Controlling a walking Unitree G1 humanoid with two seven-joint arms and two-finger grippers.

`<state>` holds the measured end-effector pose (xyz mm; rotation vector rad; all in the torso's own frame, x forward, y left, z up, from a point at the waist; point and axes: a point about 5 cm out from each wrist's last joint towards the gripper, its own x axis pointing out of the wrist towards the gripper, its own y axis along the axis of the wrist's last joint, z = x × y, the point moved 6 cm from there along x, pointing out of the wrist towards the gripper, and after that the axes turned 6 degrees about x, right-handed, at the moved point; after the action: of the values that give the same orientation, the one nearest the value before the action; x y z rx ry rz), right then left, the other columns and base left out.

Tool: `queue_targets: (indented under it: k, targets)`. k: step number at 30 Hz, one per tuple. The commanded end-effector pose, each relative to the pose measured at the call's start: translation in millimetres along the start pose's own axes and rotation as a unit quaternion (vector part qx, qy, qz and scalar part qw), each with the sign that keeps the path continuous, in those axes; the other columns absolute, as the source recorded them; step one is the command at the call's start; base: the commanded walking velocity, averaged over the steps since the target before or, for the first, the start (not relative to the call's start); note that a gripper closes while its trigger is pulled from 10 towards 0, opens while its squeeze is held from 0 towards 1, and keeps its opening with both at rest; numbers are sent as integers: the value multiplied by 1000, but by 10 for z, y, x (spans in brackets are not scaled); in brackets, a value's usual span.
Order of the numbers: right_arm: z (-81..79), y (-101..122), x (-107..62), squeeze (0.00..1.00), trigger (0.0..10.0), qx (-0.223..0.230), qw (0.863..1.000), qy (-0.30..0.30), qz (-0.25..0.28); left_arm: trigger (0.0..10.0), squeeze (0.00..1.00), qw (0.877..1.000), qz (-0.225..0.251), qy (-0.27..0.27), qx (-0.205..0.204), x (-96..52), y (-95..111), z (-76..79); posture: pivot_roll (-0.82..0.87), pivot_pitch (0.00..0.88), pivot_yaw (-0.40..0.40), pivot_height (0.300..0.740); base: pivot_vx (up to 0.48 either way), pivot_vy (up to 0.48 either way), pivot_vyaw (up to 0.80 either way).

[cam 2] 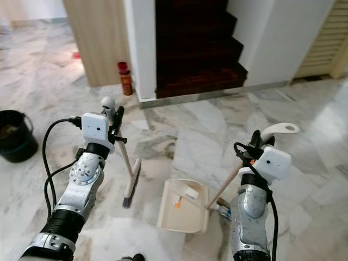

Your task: Sweep floor

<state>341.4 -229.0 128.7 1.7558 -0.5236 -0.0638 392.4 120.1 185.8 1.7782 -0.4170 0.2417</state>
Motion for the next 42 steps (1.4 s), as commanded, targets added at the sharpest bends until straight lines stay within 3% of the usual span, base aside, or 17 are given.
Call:
queue_targets:
  k: [1, 15, 42]
  targets:
    - [-43, 139, 41, 0, 10000, 10, 1000, 6, 25, 10000, 0, 1000, 25, 1, 6, 37, 148, -14, 46, 26, -26, 740, 0, 0, 506]
    - [-36, 128, 48, 0, 10000, 19, 1000, 5, 18, 10000, 0, 1000, 14, 9, 3, 26, 114, -50, 48, 52, -35, 740, 0, 58, 36]
    - [-50, 126, 57, 0, 10000, 29, 999, 11, 10, 10000, 0, 1000, 5, 21, 5, 5, 87, -87, 50, 74, -50, 740, 0, 415, 0]
